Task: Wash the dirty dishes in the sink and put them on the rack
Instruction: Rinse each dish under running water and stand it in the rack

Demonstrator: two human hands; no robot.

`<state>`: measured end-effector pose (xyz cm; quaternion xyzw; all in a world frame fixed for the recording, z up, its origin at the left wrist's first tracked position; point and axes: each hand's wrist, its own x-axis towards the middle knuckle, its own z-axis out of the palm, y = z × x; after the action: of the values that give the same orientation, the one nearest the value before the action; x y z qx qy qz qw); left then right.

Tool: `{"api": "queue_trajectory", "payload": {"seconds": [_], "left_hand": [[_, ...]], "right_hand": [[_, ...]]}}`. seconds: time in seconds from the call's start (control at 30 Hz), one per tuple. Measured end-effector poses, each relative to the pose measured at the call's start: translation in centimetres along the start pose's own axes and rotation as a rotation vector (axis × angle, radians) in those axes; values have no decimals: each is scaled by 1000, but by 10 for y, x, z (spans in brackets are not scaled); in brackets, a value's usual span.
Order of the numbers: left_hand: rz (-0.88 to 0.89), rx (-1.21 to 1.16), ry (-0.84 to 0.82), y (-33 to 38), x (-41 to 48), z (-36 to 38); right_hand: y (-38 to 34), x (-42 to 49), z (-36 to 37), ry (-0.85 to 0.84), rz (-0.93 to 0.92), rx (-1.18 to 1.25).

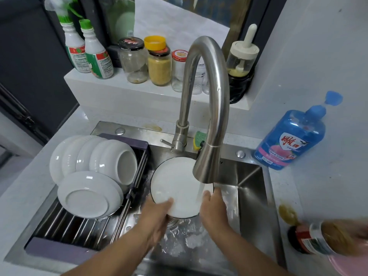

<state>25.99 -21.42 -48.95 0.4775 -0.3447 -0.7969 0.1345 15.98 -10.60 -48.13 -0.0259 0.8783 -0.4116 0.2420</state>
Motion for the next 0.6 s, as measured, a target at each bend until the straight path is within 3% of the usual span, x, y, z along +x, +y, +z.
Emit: {"api": "queue_trajectory", "payload": {"seconds": [0.1, 0.2, 0.3, 0.4, 0.5, 0.6], "left_hand": [[17, -72, -17, -8, -25, 17], [2, -94, -11, -6, -24, 14], [0, -4, 31, -3, -14, -1], [-47, 20, -59, 4, -15, -4], [-103, 33, -196, 9, -18, 1], [-106, 140, -282, 14, -18, 7]], "right_hand": [[3, -7, 18, 57, 74, 113], [10, -5, 20, 10, 47, 67], [11, 7, 8, 91, -171, -257], [14, 26, 8, 154, -335, -392], [13, 28, 25, -157, -373, -436], [-6, 12, 29, -415, -558, -591]]}}
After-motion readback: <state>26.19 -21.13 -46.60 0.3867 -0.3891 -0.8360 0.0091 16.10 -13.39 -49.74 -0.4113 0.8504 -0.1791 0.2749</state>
